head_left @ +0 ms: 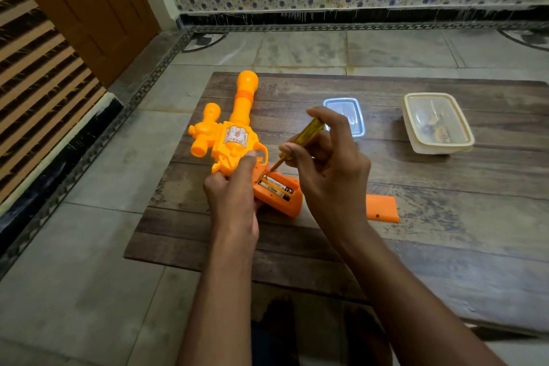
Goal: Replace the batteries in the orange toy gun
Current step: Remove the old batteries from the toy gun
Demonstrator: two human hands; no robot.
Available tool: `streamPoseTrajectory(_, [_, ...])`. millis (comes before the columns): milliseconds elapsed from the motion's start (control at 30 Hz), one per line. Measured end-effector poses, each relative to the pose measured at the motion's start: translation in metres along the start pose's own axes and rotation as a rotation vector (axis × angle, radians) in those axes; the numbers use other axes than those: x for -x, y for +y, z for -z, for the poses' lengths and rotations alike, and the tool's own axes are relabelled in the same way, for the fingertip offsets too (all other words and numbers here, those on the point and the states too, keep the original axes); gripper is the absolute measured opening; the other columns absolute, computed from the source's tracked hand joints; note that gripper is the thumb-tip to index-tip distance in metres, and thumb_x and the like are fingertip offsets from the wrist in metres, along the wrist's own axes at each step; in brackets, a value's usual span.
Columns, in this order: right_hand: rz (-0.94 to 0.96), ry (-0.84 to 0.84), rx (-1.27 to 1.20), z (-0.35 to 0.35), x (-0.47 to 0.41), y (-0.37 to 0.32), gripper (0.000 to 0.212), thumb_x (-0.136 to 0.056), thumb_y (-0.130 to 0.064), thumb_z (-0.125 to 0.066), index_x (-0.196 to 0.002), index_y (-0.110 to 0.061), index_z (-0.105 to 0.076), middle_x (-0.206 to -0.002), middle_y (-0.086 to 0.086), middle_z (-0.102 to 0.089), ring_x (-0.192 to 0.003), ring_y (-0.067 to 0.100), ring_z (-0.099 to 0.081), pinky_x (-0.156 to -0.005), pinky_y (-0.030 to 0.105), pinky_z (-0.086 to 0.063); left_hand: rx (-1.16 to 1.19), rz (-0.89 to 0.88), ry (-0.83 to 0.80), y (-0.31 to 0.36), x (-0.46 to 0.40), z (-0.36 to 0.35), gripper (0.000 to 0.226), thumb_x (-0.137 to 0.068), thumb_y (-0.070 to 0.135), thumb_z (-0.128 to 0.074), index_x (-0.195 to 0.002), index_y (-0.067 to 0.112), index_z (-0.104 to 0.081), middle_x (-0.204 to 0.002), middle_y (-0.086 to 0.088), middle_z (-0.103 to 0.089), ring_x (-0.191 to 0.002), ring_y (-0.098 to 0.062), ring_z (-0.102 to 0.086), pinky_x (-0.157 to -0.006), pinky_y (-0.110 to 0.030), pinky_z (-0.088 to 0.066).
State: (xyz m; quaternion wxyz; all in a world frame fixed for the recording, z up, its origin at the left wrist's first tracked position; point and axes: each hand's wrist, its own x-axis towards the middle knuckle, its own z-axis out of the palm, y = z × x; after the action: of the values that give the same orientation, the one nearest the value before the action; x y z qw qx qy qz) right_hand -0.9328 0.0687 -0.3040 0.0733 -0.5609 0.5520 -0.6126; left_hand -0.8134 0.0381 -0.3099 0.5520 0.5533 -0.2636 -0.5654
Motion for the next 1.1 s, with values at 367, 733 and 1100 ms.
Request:
streamPoseTrajectory(367, [-0.05,0.038,-0.027,-0.004,0.001,0.002,0.044,-0.091,-0.024,-0.08,-0.122,-0.006,-0.054,-0.083,0.004,-0.072,-0.076,0.013,-0.076,-0.066,0.039,-0.064,-0.042,-0.002,0.002,-0.005,-0.003,0.002,0.034,-0.074,0.036,-0.078,-0.106,0.023,-0.075,-0.107,-0.012,-0.08,-0.1,-0.037,-0.077,-0.093,-0.061,-0.059])
streamPoseTrajectory(733, [0.055,-0.083,0.028,-0.011,-0.002,0.003,0.041,-0.093,-0.026,-0.078,-0.114,-0.022,-0.044,-0.079,0.005,-0.067,-0.068,0.017,-0.072,-0.06,0.038,-0.059,-0.043,0.031,0.015,-0.006,-0.005,0.005,0.025,-0.091,0.016,-0.077,-0.116,0.014,-0.074,-0.104,-0.012,-0.08,-0.095,-0.031,-0.079,-0.093,-0.06,-0.06])
streamPoseTrajectory(1100, [-0.021,-0.175,-0.044,-0.011,-0.002,0.008,0.035,-0.095,-0.027,-0.071,-0.113,-0.023,-0.042,-0.082,0.01,-0.071,-0.07,0.021,-0.074,-0.061,0.044,-0.061,-0.025,0.036,0.001,-0.004,-0.004,0.005,0.025,-0.088,0.018,-0.079,-0.112,0.016,-0.073,-0.105,-0.01,-0.08,-0.095,-0.03,-0.079,-0.092,-0.061,-0.06])
